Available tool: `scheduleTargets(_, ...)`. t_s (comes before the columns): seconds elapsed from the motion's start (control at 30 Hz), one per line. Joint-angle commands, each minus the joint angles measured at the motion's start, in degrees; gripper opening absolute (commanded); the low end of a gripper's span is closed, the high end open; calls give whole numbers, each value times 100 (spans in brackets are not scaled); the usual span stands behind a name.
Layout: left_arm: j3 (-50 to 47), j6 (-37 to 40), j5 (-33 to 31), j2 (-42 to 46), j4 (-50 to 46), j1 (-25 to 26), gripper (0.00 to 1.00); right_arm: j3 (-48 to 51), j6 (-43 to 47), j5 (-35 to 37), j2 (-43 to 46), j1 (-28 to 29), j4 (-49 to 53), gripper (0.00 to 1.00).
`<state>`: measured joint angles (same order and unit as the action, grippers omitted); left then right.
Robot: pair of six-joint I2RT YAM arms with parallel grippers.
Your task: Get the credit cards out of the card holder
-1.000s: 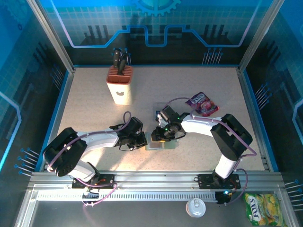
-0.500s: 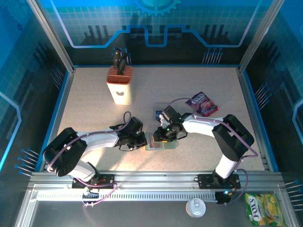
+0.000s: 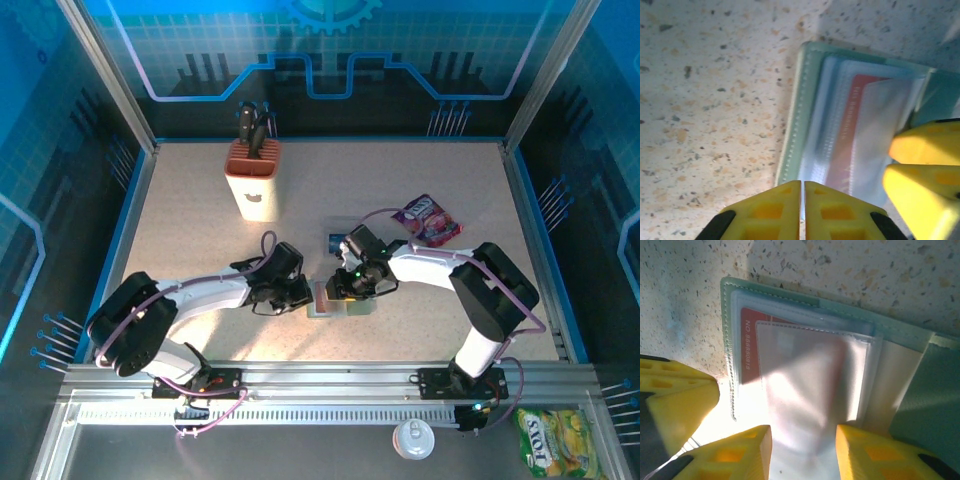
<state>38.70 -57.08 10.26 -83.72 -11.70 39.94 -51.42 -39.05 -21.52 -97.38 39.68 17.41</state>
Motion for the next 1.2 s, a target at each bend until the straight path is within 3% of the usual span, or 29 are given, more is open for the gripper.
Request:
scheduleTargets(0.0,147,-50,73,151,-92,44,14,69,-77,-71,174,-79,-96,40)
scheduleTargets(0.5,6,-551,590,-304,936,45,18,595,-256,-365,281,-269,-605,40)
scheduleTargets(1.17,77,-686,735,-736,1271,48,21,732,-374,-581,282,-382,-871,39)
